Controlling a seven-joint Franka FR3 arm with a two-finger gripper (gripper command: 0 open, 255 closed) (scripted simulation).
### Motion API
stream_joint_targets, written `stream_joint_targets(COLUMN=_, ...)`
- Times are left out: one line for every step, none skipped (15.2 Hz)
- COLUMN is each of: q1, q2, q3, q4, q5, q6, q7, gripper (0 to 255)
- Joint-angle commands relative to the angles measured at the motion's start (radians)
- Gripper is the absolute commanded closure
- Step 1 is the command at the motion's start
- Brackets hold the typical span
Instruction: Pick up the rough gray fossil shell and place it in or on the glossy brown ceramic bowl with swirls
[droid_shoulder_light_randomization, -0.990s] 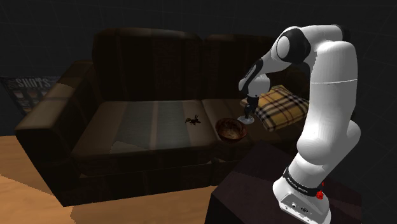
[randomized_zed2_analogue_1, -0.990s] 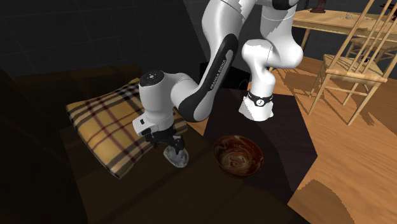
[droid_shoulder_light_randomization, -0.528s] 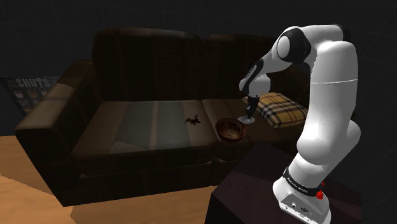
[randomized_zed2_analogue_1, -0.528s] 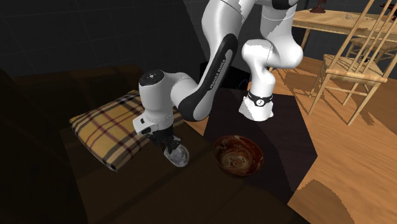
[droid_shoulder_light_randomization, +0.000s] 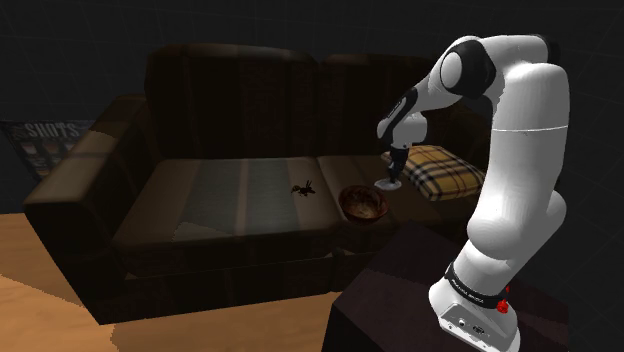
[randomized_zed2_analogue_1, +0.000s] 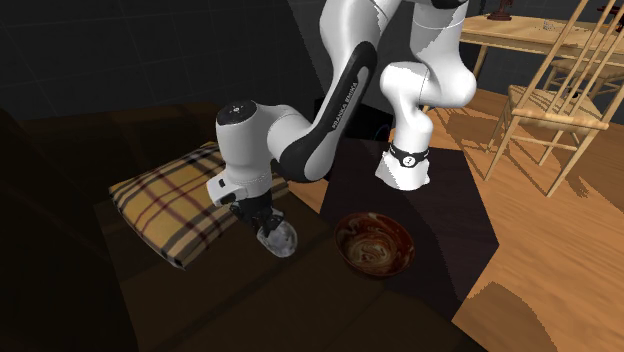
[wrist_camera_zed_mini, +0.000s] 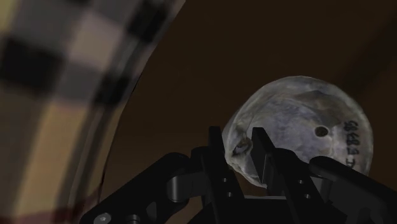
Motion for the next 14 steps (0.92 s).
stream_joint_targets(q1=0.006, q2=-0.022, q3=-0.009, q4=0.002, q5=-0.014, q6=-0.023, q7=0.007, gripper=255)
stream_joint_targets(q1=0.009, q2=-0.034, q3=-0.014, q4=0.002, q5=-0.021, q6=-0.034, q7=0.011, gripper=255)
stream_joint_targets(q1=0.013, q2=-0.045, q3=-0.018, q4=0.003, q5=-0.028, q6=-0.045, q7=0.015, gripper=255)
stream_joint_targets(q1=0.016, q2=-0.056, q3=-0.022, q4=0.004, q5=-0.035, q6=-0.056, q7=0.019, gripper=255)
stream_joint_targets(q1=0.019, q2=-0.067, q3=-0.025, q4=0.005, q5=-0.042, q6=-0.067, q7=0.023, gripper=255)
stream_joint_targets(q1=0.021, q2=-0.078, q3=-0.029, q4=0.007, q5=-0.048, q6=-0.079, q7=0.026, gripper=255)
stream_joint_targets(q1=0.024, q2=-0.089, q3=-0.032, q4=0.008, q5=-0.055, q6=-0.090, q7=0.030, gripper=255)
stream_joint_targets(q1=0.027, q2=-0.100, q3=-0.036, q4=0.010, q5=-0.062, q6=-0.102, q7=0.034, gripper=255)
stream_joint_targets(q1=0.029, q2=-0.110, q3=-0.039, q4=0.012, q5=-0.068, q6=-0.113, q7=0.038, gripper=255)
stream_joint_targets(q1=0.032, q2=-0.121, q3=-0.041, q4=0.014, q5=-0.075, q6=-0.125, q7=0.041, gripper=255)
stream_joint_targets(q1=0.034, q2=-0.131, q3=-0.044, q4=0.017, q5=-0.081, q6=-0.137, q7=0.045, gripper=255)
stream_joint_targets(q1=0.036, q2=-0.141, q3=-0.047, q4=0.020, q5=-0.088, q6=-0.149, q7=0.049, gripper=255)
stream_joint_targets(q1=0.038, q2=-0.151, q3=-0.049, q4=0.023, q5=-0.094, q6=-0.161, q7=0.052, gripper=255)
stream_joint_targets(q1=0.040, q2=-0.161, q3=-0.051, q4=0.026, q5=-0.100, q6=-0.173, q7=0.055, gripper=255)
